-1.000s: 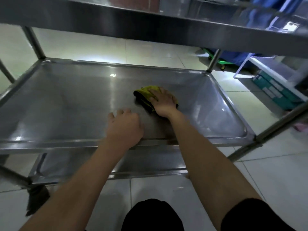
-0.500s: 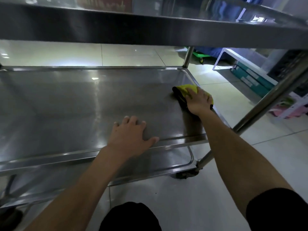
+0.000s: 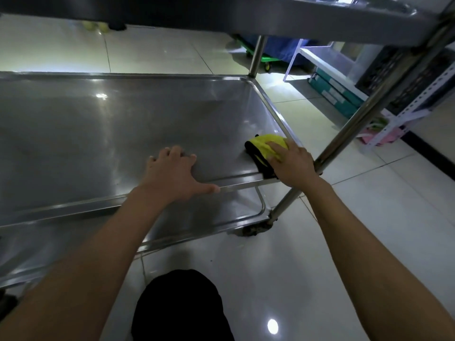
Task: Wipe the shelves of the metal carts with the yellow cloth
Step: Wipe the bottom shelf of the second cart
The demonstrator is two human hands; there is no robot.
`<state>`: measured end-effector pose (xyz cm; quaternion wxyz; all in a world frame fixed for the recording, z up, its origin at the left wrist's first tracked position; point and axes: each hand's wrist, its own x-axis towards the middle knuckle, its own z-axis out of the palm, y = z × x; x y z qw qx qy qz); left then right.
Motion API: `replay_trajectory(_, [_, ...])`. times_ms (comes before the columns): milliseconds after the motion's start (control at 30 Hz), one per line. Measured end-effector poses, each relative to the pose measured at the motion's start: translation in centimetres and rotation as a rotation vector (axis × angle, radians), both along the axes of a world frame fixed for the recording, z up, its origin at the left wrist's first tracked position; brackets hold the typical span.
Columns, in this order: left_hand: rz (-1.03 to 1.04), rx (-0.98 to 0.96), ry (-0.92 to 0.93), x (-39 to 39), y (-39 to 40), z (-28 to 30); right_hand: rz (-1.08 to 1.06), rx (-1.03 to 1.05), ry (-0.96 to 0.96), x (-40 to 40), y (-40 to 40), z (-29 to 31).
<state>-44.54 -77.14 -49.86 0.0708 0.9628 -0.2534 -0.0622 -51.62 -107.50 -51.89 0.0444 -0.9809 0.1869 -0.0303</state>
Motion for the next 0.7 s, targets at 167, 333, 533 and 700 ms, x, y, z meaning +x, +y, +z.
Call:
replay_trajectory(167, [-0.023, 0.01, 0.024, -0.3, -0.4, 0.5, -0.058, 0.039, 0.005, -1.8, 2.7, -0.1])
replay_trajectory(333, [-0.034, -0.014, 0.026, -0.3, -0.2, 0.4, -0.024, 0.054, -0.082, -2.8, 7.5, -0.3])
replay_trajectory(533, [-0.073, 0.016, -0.032, -0.9, 0.3, -0.8, -0.011, 0.072, -0.118, -3.2, 12.7, -0.7])
replay_trajectory(700, [-0.129, -0.159, -0.178, -2.8, 3.5, -1.0, 0.031, 0.053, -0.133, -3.4, 15.3, -0.9])
